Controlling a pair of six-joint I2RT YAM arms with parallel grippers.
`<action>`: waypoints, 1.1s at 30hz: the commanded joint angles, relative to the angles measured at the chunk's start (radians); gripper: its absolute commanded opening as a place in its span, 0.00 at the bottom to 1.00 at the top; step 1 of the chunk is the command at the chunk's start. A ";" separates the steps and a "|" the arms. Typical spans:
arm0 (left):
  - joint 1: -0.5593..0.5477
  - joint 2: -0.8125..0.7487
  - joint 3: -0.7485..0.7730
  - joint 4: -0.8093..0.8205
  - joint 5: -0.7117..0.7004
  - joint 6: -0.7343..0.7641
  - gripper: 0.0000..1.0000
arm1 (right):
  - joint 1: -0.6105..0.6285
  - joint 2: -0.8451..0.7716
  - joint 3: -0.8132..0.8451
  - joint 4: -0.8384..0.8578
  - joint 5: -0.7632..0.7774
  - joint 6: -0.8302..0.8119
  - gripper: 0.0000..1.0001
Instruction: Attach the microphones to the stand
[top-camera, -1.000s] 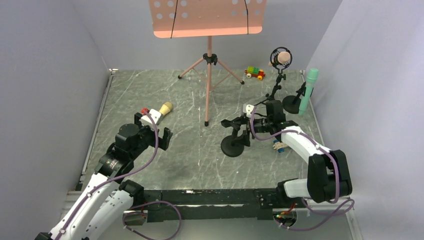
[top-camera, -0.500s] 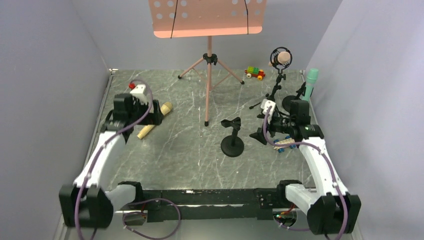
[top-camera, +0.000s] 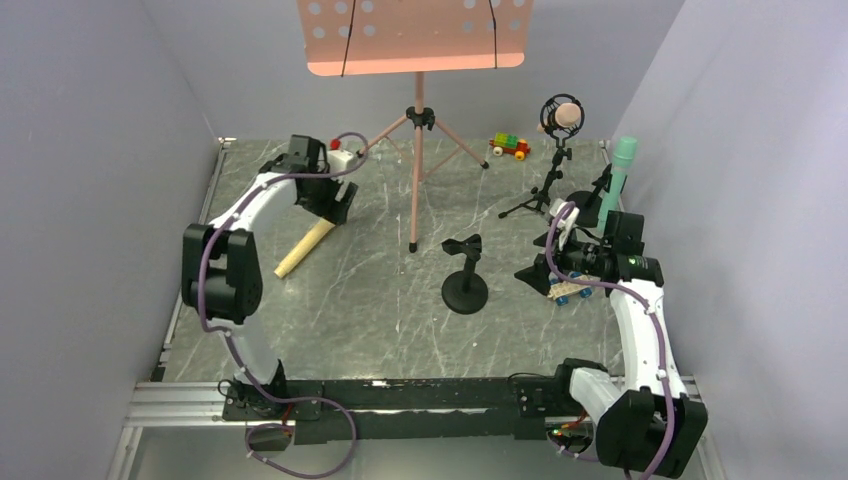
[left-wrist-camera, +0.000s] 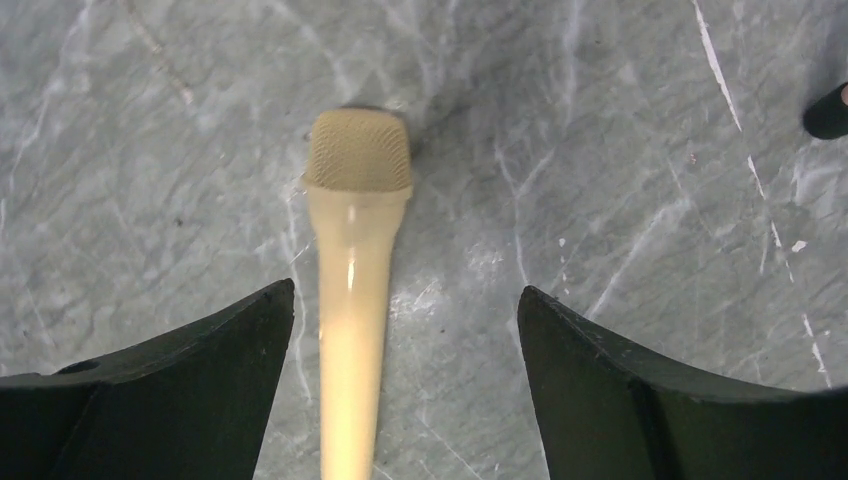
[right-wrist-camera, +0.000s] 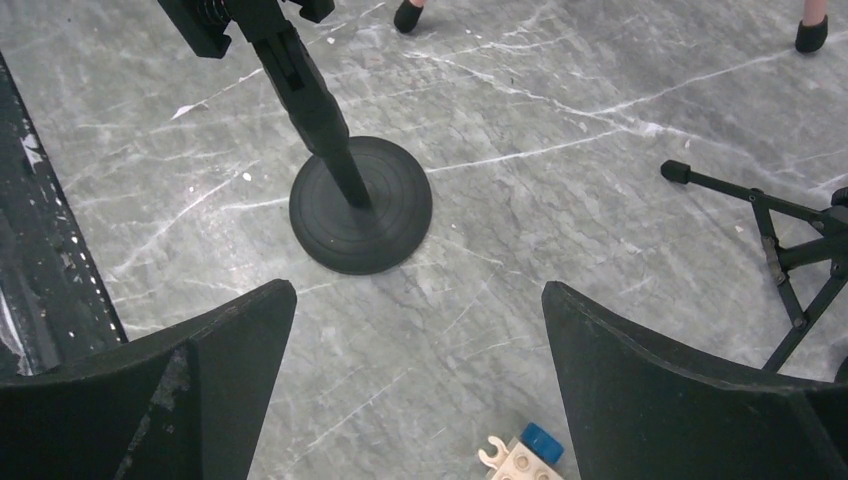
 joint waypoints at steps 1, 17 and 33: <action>-0.048 0.061 0.109 -0.113 -0.101 0.161 0.86 | -0.030 -0.020 0.019 -0.032 -0.080 -0.024 1.00; -0.044 0.233 0.168 -0.147 -0.080 0.182 0.74 | -0.065 -0.034 0.015 -0.041 -0.098 -0.038 1.00; -0.038 0.367 0.268 -0.165 -0.152 0.150 0.62 | -0.106 -0.023 0.030 -0.085 -0.154 -0.065 1.00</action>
